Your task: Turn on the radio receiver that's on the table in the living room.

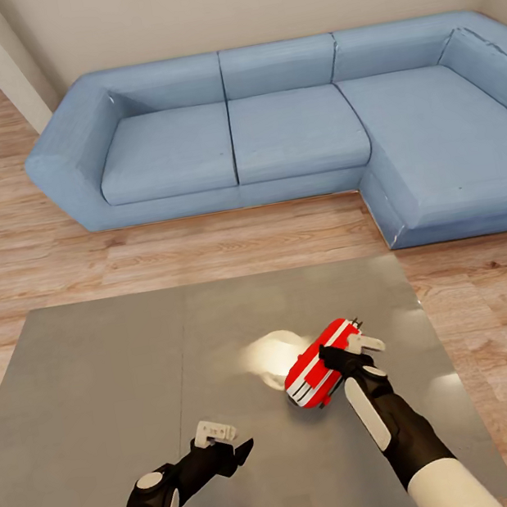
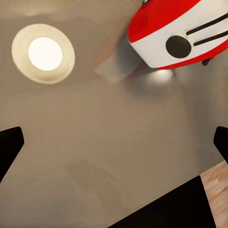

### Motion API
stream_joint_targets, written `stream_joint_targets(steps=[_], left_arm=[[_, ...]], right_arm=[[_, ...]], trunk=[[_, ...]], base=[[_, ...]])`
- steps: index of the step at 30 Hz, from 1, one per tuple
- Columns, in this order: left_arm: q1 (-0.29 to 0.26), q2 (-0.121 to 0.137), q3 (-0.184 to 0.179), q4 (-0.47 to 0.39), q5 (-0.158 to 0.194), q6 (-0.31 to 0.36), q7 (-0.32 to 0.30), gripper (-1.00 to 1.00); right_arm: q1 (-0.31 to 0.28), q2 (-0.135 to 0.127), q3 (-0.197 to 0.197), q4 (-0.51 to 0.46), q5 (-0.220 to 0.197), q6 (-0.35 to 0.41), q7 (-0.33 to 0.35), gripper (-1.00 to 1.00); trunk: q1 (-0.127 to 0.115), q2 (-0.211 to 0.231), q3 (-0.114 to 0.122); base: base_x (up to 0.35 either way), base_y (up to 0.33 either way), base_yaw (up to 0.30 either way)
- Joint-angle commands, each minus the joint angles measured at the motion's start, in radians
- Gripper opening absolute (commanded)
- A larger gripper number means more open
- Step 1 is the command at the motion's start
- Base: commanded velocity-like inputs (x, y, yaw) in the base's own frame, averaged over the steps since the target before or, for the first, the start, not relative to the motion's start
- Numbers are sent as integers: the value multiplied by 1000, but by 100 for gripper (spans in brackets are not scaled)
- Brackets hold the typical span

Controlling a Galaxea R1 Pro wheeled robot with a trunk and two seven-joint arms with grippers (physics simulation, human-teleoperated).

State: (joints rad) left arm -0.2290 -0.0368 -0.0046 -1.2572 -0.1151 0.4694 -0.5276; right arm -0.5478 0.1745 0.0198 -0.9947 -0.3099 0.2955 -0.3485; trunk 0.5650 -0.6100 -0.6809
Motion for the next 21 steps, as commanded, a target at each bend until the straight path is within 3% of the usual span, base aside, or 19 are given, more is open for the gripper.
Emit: stream_joint_targets(steps=[1, 14, 21], left_arm=[[0, 0, 0, 0, 0, 0, 0, 100], [0, 0, 0, -1, 0, 0, 0, 100], [0, -11, -1, 1, -1, 0, 1, 100]], right_arm=[[0, 0, 0, 1, 0, 0, 0, 100], [-2, 0, 0, 7, 0, -1, 2, 100], [-51, 0, 0, 84, 0, -2, 2, 100]], trunk=[[0, 0, 0], [0, 0, 0], [0, 0, 0]], base=[[0, 0, 0], [0, 0, 0], [0, 0, 0]])
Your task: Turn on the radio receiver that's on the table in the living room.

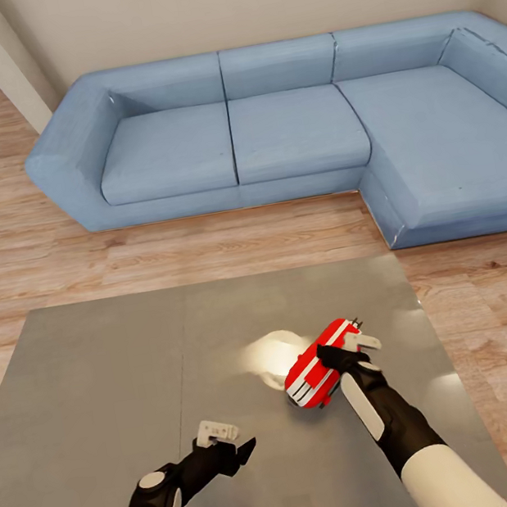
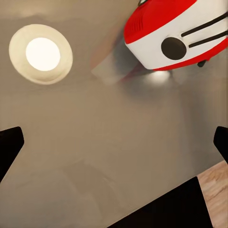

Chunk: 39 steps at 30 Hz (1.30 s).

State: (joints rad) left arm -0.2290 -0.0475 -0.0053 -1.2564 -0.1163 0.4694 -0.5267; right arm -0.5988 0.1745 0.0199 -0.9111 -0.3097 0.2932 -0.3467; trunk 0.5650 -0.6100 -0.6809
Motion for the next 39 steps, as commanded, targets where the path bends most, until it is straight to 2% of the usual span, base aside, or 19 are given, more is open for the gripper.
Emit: stream_joint_targets(steps=[1, 17, 22, 34, 39], left_arm=[[0, -1, 0, 0, 0, 0, 0, 100], [0, -2, -1, 0, 0, 0, 0, 100], [0, -2, 0, 0, 0, 0, 1, 100], [0, -2, 0, 0, 0, 0, 0, 100], [0, -2, 0, 0, 0, 0, 0, 100]], right_arm=[[-3, 0, 0, 5, 0, 0, 0, 100], [-28, 0, 0, 16, -2, 1, 2, 100], [-56, 0, 0, 58, -1, 1, 6, 100], [-64, 0, 0, 81, -2, 0, 11, 100], [-64, 0, 0, 81, -25, 1, 11, 100]], trunk=[[0, 0, 0], [0, 0, 0], [0, 0, 0], [0, 0, 0], [0, 0, 0]], base=[[0, 0, 0], [0, 0, 0], [0, 0, 0], [0, 0, 0], [0, 0, 0]])
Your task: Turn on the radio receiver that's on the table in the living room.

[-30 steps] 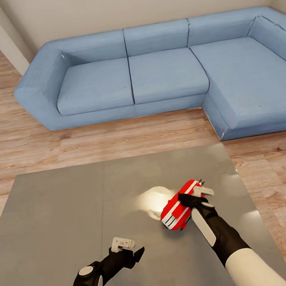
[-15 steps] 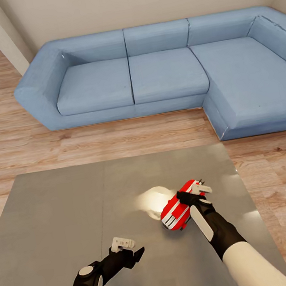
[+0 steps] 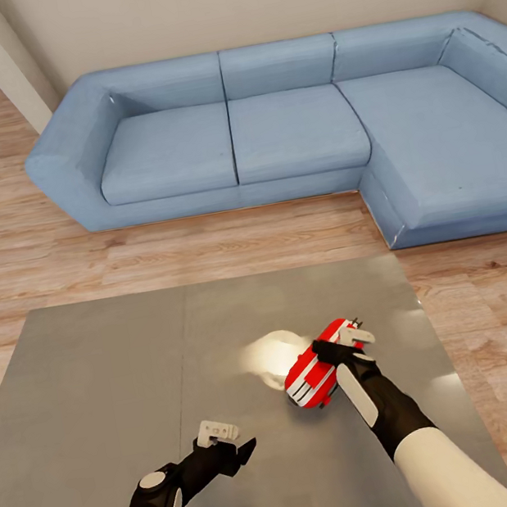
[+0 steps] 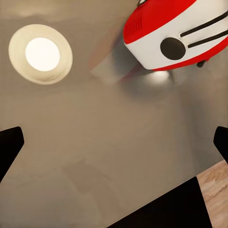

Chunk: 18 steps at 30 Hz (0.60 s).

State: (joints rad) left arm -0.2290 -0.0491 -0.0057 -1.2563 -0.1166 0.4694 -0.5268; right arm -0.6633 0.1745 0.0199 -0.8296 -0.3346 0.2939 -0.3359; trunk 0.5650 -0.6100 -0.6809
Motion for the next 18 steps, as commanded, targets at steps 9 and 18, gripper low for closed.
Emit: stream_joint_targets(steps=[9, 18], left_arm=[[0, 0, 0, 0, 0, 0, 1, 100], [0, 0, 0, 0, 0, 0, 1, 100]], right_arm=[[-44, 0, -1, 90, -16, -11, 1, 100], [-50, 0, -2, 103, -18, -25, 2, 100]], trunk=[[0, 0, 0], [0, 0, 0]], base=[[0, 0, 0], [0, 0, 0]])
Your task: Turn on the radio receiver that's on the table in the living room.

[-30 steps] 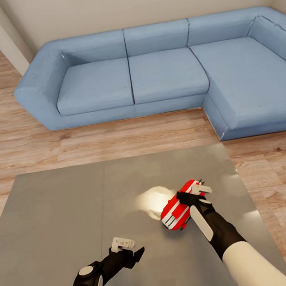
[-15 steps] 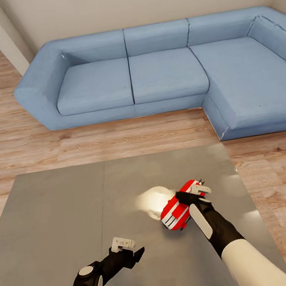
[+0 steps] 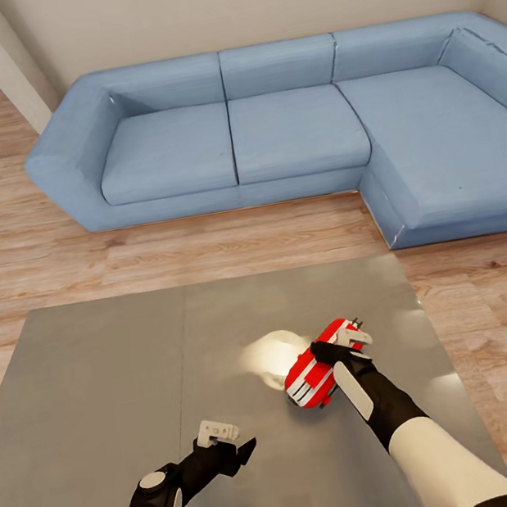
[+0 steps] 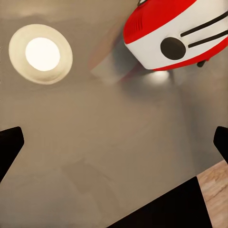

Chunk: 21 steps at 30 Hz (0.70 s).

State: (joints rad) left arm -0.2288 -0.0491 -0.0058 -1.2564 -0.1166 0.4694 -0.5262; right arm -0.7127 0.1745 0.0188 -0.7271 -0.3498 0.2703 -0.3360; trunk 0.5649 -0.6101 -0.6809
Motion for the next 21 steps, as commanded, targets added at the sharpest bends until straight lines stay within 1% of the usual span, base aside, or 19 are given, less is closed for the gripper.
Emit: stream_joint_targets(steps=[1, 2, 3, 11, 21], left_arm=[[0, 0, 0, 0, 0, 0, 0, 100], [0, 0, 0, 0, 0, 0, 0, 100], [0, 0, 0, 0, 0, 0, 0, 100], [0, -1, 0, 0, 0, 0, 3, 100], [0, -1, 0, 0, 0, 0, 3, 100]], right_arm=[[0, 0, 0, 1, -3, -1, 2, 100], [0, 0, 0, 1, -3, -1, 2, 100], [1, 0, -1, 1, -3, -2, 2, -100], [-16, 0, -5, 40, -4, -10, 2, -100], [-17, 0, -5, 42, -2, -20, 1, -100]], trunk=[[0, 0, 0], [0, 0, 0], [0, 0, 0], [0, 0, 0], [0, 0, 0]], base=[[0, 0, 0], [0, 0, 0], [0, 0, 0], [0, 0, 0], [0, 0, 0]])
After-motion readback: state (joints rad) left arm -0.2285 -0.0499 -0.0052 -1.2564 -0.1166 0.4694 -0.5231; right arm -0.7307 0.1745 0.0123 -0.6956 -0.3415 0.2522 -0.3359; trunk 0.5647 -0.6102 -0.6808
